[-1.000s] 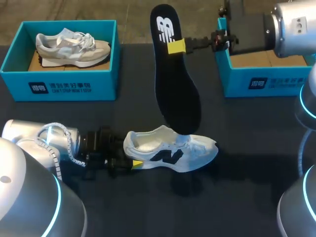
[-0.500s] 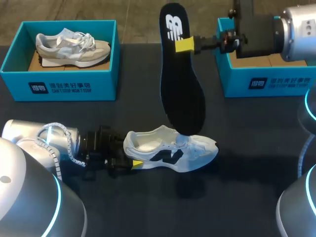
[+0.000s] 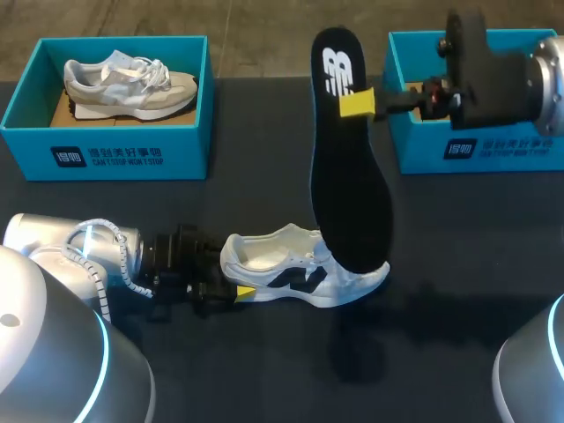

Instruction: Take the shoe out of the shoebox, open the shoe tongue, remove and reinsert the insole, then place the shoe into the shoebox

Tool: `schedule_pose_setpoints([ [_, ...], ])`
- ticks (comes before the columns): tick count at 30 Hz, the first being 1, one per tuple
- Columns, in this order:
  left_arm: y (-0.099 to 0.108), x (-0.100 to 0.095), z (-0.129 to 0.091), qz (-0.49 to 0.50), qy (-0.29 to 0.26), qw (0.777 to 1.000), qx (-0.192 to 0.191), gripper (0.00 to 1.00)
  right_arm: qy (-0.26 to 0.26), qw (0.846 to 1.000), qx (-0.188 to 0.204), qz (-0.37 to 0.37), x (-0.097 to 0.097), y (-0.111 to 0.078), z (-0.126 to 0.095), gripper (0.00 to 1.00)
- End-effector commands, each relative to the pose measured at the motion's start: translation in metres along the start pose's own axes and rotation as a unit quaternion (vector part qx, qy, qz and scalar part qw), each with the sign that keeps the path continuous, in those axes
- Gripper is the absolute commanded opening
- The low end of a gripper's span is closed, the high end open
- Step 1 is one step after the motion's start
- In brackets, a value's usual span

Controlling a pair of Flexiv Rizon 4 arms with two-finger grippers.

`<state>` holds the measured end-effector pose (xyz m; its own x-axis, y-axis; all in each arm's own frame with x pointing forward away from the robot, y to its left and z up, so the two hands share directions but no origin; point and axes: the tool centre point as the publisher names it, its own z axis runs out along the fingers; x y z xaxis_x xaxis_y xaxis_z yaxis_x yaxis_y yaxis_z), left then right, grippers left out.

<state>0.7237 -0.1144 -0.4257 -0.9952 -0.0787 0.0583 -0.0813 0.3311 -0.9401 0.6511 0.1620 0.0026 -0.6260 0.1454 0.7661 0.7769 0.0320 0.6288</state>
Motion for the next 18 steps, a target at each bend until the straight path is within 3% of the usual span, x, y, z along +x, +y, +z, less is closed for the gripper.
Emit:
schedule_pose_setpoints([
  [1,0.003,-0.003,0.002,0.0,0.0,1.0,-0.002,0.0,0.0,1.0,-0.013,0.003,0.0,-0.019,-0.008,0.0],
  [18,0.003,-0.003,0.002,0.0,0.0,1.0,-0.002,0.0,0.01,1.0,-0.01,-0.008,0.011,-0.019,-0.009,0.0],
])
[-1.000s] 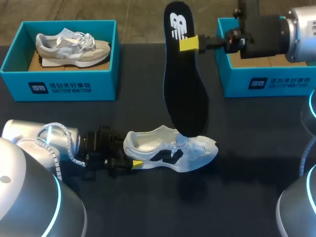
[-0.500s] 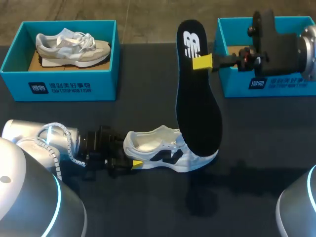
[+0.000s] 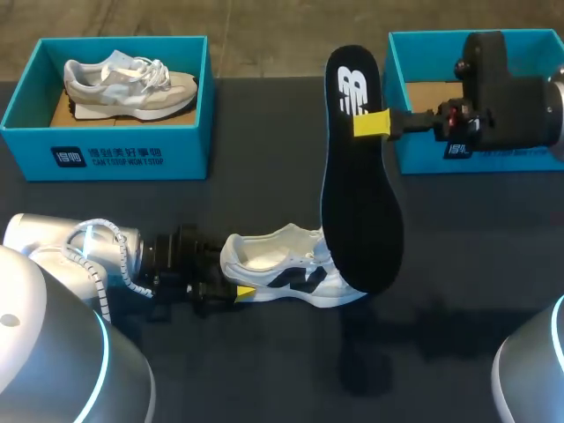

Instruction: Take the shoe out of the shoebox, open the shoe tongue, remove and reinsert the insole, then place the shoe into the shoebox

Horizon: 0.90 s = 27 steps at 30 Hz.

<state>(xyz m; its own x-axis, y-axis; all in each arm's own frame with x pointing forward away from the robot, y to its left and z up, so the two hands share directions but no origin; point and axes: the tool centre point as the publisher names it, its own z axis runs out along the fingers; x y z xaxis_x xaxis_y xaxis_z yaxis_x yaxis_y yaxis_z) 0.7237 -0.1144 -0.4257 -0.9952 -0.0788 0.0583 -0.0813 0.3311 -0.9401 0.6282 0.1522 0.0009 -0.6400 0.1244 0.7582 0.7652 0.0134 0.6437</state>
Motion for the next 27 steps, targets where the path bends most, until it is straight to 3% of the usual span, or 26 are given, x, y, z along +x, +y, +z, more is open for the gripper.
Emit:
schedule_pose_setpoints([
  [1,0.003,-0.003,0.002,0.0,0.0,1.0,-0.002,0.0,0.0,1.0,0.0,0.0,-0.001,0.0,0.002,0.0],
  [14,0.003,-0.003,0.002,0.0,0.0,1.0,-0.002,0.0,0.0,1.0,0.0,0.0,-0.001,0.0,0.002,0.0],
  [15,0.003,-0.003,0.002,0.0,0.0,1.0,-0.002,0.15,0.0,1.0,0.0,0.0,-0.001,0.0,0.002,0.0],
  [16,0.003,-0.003,0.002,0.0,0.0,1.0,-0.002,0.75,0.0,1.0,0.0,0.0,-0.001,0.0,0.002,0.0],
  [17,0.003,-0.003,0.002,0.0,0.0,1.0,-0.002,1.0,0.0,1.0,0.0,0.0,-0.001,0.0,0.002,0.0],
  [27,0.0,0.001,-0.016,0.014,-0.015,0.997,-0.072,1.0,0.0,1.0,0.0,0.0,-0.001,0.0,0.002,0.0],
])
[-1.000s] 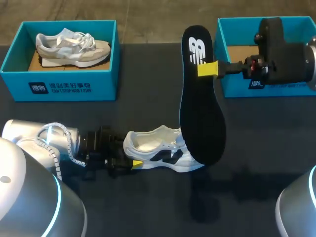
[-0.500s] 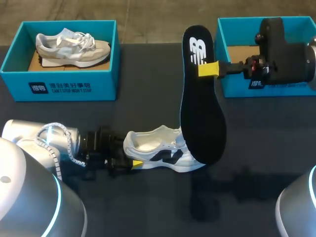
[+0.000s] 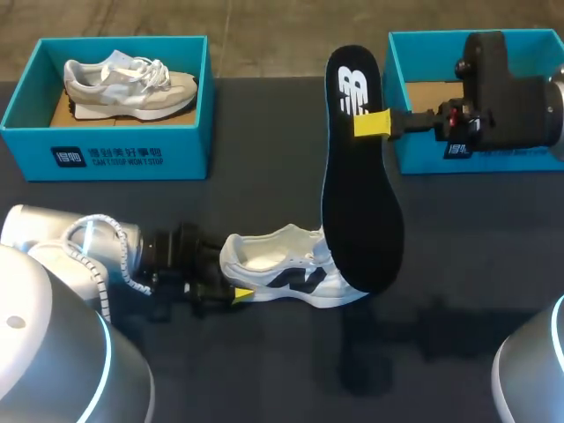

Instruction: Take the shoe out of the shoebox, open the shoe tongue, remove and reinsert the insole, then place the shoe into the shoebox

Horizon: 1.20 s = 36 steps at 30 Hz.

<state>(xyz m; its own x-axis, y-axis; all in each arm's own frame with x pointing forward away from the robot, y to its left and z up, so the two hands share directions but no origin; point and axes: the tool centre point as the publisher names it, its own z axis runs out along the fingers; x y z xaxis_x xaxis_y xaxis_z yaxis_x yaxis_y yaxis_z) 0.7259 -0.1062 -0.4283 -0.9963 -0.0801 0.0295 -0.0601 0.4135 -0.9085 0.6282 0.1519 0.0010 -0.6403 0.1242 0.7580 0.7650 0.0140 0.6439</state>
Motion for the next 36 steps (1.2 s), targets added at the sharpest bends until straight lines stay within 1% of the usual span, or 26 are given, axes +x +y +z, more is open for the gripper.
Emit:
schedule_pose_setpoints([
  [1,-0.005,0.004,-0.013,0.004,-0.014,0.999,-0.037,1.0,0.0,1.0,0.0,0.0,-0.001,0.0,0.003,0.0],
  [6,-0.009,0.004,-0.03,0.033,-0.021,0.995,-0.096,1.0,0.0,1.0,0.0,0.0,-0.001,0.0,0.003,0.0],
  [10,-0.01,-0.003,-0.04,0.042,-0.026,0.989,-0.138,1.0,0.0,1.0,0.0,0.0,-0.001,0.0,0.003,0.0],
  [12,-0.013,-0.004,-0.044,0.05,-0.018,0.987,-0.153,1.0,0.0,1.0,0.0,0.0,-0.001,0.0,0.003,0.0],
  [16,-0.021,-0.005,-0.054,0.068,-0.01,0.978,-0.196,1.0,0.0,1.0,0.0,0.0,-0.001,0.0,0.003,0.0],
  [30,-0.021,-0.005,-0.054,0.068,-0.01,0.978,-0.196,1.0,0.0,1.0,0.0,0.0,-0.001,0.0,0.003,0.0],
  [31,-0.025,-0.005,-0.056,0.072,-0.009,0.979,-0.191,1.0,0.0,1.0,0.0,0.0,-0.001,0.0,0.003,0.0],
  [32,-0.03,-0.005,-0.058,0.067,-0.01,0.974,-0.216,1.0,0.0,1.0,0.0,0.0,-0.001,0.0,0.003,0.0],
  [33,-0.033,-0.005,-0.058,0.074,-0.018,0.972,-0.222,1.0,0.0,1.0,0.0,0.0,-0.001,0.0,0.003,0.0],
  [36,-0.044,-0.003,-0.059,0.074,-0.017,0.962,-0.263,1.0,0.0,1.0,0.0,0.0,-0.001,0.0,0.003,0.0],
])
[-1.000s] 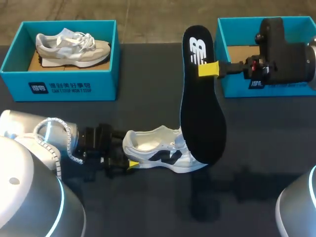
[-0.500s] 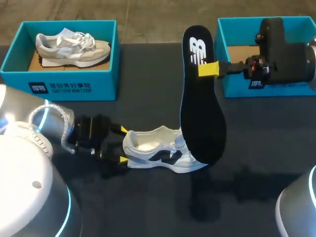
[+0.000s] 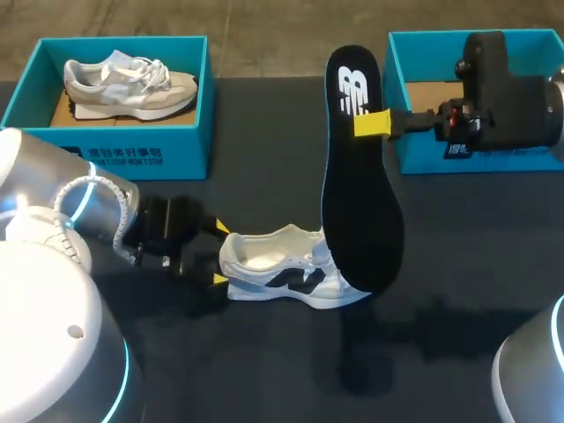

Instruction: Take the shoe out of the shoebox, open the shoe tongue, remove and reinsert the insole, then place the shoe into the shoebox

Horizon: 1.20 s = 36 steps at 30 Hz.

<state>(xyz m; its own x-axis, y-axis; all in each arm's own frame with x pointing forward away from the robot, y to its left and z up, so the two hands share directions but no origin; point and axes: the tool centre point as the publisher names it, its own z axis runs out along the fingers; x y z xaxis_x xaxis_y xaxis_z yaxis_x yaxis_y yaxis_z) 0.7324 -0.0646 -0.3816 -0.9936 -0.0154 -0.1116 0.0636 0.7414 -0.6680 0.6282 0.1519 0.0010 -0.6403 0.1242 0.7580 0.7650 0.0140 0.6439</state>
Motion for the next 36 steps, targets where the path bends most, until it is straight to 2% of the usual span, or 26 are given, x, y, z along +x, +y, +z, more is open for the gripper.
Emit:
schedule_pose_setpoints([
  [1,-0.019,0.002,-0.009,-0.004,-0.004,0.996,-0.086,1.0,0.0,1.0,0.0,0.0,-0.001,0.0,0.003,0.0],
  [5,-0.027,0.002,-0.01,0.002,-0.003,0.991,-0.134,1.0,0.0,1.0,0.0,0.0,-0.001,0.0,0.003,0.0],
  [10,-0.035,0.002,-0.01,0.003,-0.01,0.985,-0.173,1.0,0.0,1.0,0.0,0.0,-0.001,0.0,0.003,0.0],
  [23,-0.054,0.002,-0.009,0.037,0.02,0.976,-0.212,1.0,0.0,1.0,0.0,0.0,-0.001,0.0,0.003,0.0],
  [36,-0.056,0.002,-0.007,0.037,0.02,0.976,-0.213,1.0,0.0,1.0,0.0,0.0,-0.001,0.0,0.003,0.0],
])
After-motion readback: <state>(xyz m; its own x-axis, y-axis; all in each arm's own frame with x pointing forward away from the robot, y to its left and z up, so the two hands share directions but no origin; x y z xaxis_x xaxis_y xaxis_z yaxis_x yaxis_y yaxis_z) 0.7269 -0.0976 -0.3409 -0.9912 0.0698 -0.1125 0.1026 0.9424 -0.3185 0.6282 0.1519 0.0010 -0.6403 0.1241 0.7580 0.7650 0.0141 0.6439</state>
